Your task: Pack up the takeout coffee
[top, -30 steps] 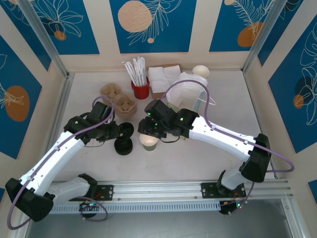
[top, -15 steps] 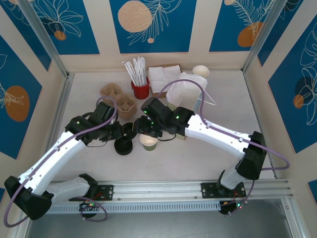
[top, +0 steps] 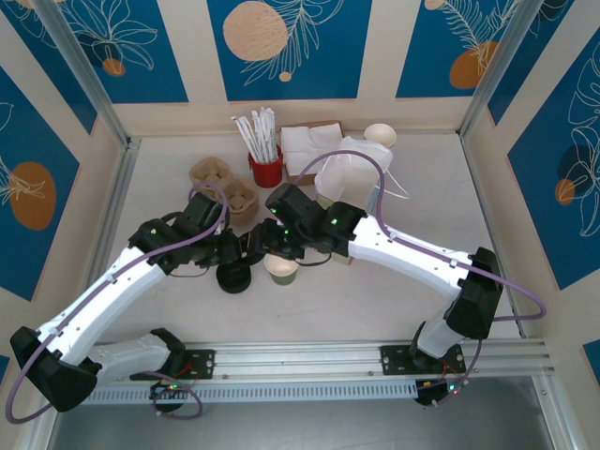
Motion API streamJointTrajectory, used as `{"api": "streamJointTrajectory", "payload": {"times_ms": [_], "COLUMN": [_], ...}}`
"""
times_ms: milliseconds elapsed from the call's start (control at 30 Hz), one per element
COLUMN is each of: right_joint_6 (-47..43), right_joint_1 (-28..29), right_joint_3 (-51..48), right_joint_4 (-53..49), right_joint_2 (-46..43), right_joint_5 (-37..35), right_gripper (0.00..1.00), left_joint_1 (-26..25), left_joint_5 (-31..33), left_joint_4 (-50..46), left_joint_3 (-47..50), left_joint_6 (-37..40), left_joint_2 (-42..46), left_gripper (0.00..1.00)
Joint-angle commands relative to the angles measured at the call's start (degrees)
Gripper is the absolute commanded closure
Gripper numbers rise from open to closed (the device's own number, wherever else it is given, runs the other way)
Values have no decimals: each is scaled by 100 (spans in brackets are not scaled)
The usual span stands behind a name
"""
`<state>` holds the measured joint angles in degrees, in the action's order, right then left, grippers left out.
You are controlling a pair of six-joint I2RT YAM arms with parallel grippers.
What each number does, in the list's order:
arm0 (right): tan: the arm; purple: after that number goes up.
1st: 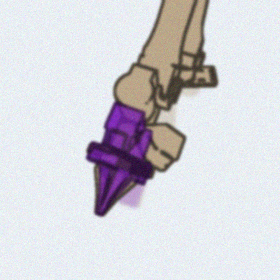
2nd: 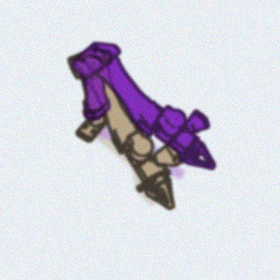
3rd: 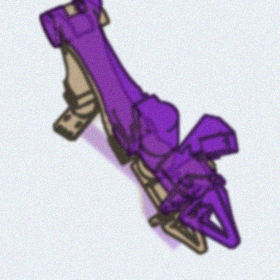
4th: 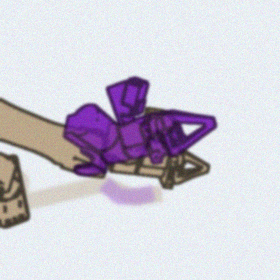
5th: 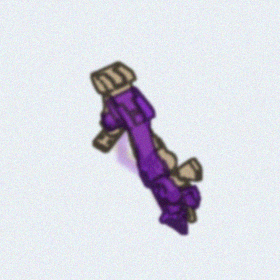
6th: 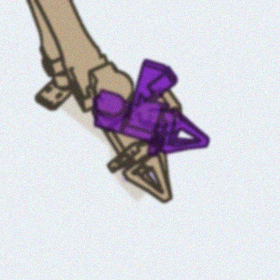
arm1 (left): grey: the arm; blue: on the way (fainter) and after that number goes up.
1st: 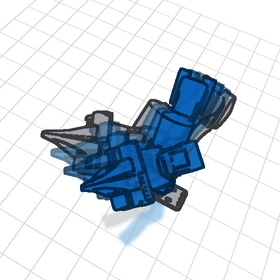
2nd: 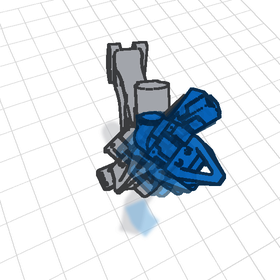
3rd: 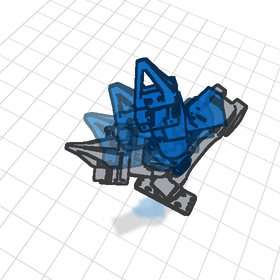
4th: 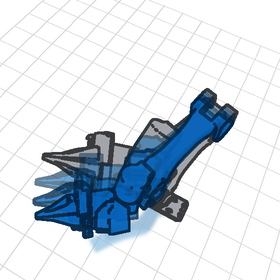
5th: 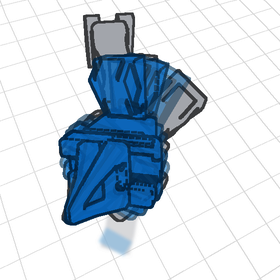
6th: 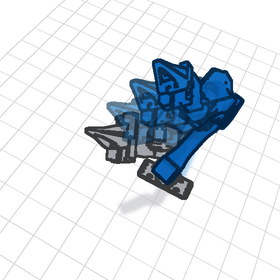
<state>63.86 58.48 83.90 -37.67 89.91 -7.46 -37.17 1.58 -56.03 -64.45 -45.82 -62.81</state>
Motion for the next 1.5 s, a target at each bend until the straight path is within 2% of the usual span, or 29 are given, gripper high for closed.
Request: {"api": "streamJointTrajectory", "payload": {"times_ms": [0,333,500,833,967,1100,1233,1333,1467], "right_joint_6": [56,62,92,188,237,248,294,303,310], "right_joint_1": [-15,-3,-3,-13,-13,-21,-71,-131,-228], "right_joint_3": [-10,30,-8,-262,-309,-312,-338,-337,-330], "right_joint_4": [71,-307,-469,138,251,234,174,79,-131], "right_joint_2": [4,-34,-95,-131,-179,-228,-237,-271,-362], "right_joint_5": [78,-231,-365,-63,-61,-97,-56,-56,7], "right_gripper": [55,53,49,51,59,79,91,98,100], "left_joint_1": [-102,-164,-177,-184,-184,-194,-200,-200,-198], "left_joint_5": [-71,44,79,17,-8,-42,-119,-139,-158], "left_joint_4": [53,59,40,48,59,101,221,294,401], "left_joint_3": [-200,-169,-188,-302,-293,-264,-269,-335,-478], "left_joint_6": [-133,-186,-190,-225,-230,-218,-116,79,563], "left_joint_2": [23,22,10,31,33,36,83,158,341], "left_gripper": [82,83,83,83,83,83,82,71,56]}}
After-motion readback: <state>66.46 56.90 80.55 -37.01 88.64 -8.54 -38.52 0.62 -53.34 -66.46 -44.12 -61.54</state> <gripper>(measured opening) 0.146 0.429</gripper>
